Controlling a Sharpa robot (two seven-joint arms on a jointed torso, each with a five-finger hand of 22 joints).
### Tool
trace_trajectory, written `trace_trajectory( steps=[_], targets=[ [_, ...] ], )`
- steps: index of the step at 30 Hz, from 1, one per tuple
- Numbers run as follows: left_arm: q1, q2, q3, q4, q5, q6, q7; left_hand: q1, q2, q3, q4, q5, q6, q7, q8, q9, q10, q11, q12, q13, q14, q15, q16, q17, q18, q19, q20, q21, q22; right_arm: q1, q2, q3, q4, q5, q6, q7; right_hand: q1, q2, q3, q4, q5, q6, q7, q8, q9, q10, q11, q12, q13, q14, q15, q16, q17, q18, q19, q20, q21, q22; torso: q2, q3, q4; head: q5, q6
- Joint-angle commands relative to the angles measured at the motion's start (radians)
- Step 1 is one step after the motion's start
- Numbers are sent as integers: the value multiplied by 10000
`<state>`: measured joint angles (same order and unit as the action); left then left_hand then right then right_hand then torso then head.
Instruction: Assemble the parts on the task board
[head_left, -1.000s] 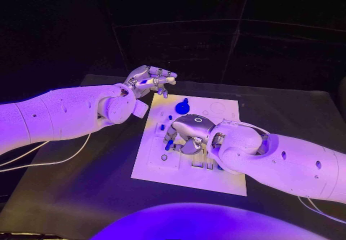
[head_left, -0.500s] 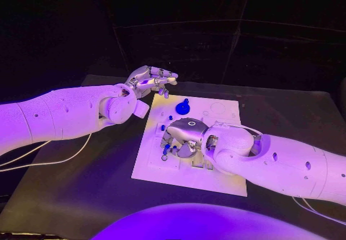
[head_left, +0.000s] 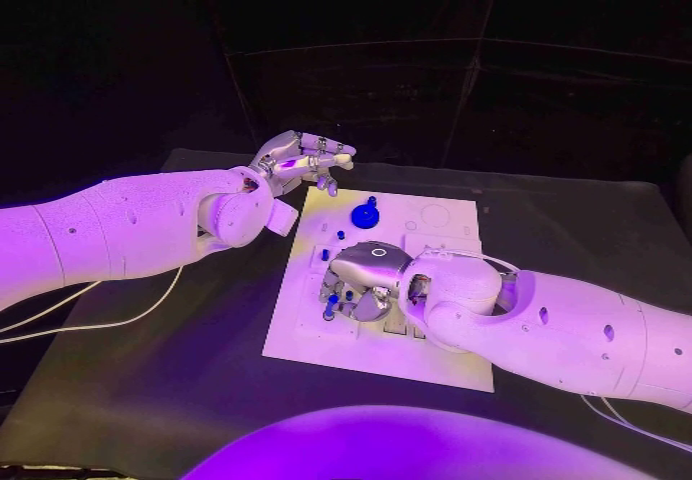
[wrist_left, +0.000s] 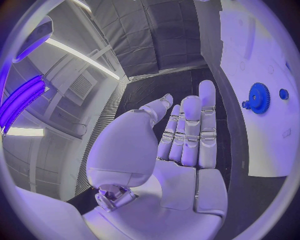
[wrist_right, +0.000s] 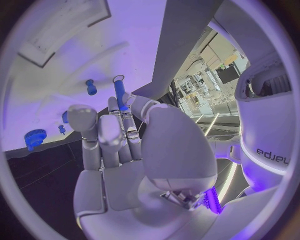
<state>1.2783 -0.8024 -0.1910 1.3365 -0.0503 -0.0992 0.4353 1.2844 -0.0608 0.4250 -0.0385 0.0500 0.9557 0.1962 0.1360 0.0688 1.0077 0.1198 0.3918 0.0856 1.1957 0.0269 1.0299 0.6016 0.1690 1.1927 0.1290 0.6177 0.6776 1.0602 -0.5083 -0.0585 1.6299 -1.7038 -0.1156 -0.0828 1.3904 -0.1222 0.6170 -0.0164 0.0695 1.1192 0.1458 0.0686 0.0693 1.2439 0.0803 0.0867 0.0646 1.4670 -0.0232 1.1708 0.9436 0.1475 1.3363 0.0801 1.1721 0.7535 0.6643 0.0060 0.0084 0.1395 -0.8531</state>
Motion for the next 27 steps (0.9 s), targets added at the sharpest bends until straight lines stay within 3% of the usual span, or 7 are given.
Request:
trace_trajectory(
  steps=[1, 27],
  targets=[
    [17, 10, 9, 2, 49, 121, 12, -67, -7, 1, 42, 8, -64, 12, 48, -12, -47, -13, 66, 13, -44, 51, 13, -10, 133, 33, 7, -42, -11, -5, 40, -3, -9, -69, 235, 53, -37, 84, 6, -30, 54, -17, 45, -15, 9, 121, -76, -60, 17, 12, 63, 23, 9, -124, -51, 44, -9, 16, 1, -2, -2, 25, -27],
    [17, 11, 9, 1, 49, 156, -31, -67, -7, 1, 42, 8, -64, 12, 48, -12, -47, -13, 66, 13, -44, 51, 13, -10, 133, 33, 7, -42, -11, -198, 306, -43, -269, -612, 215, -367, -216, 16, -117, -82, 77, -78, 55, -31, 3, 107, -69, -138, 18, 10, 73, 14, -8, -122, -65, 59, -2, 11, 0, 2, -7, 61, -90]
  ],
)
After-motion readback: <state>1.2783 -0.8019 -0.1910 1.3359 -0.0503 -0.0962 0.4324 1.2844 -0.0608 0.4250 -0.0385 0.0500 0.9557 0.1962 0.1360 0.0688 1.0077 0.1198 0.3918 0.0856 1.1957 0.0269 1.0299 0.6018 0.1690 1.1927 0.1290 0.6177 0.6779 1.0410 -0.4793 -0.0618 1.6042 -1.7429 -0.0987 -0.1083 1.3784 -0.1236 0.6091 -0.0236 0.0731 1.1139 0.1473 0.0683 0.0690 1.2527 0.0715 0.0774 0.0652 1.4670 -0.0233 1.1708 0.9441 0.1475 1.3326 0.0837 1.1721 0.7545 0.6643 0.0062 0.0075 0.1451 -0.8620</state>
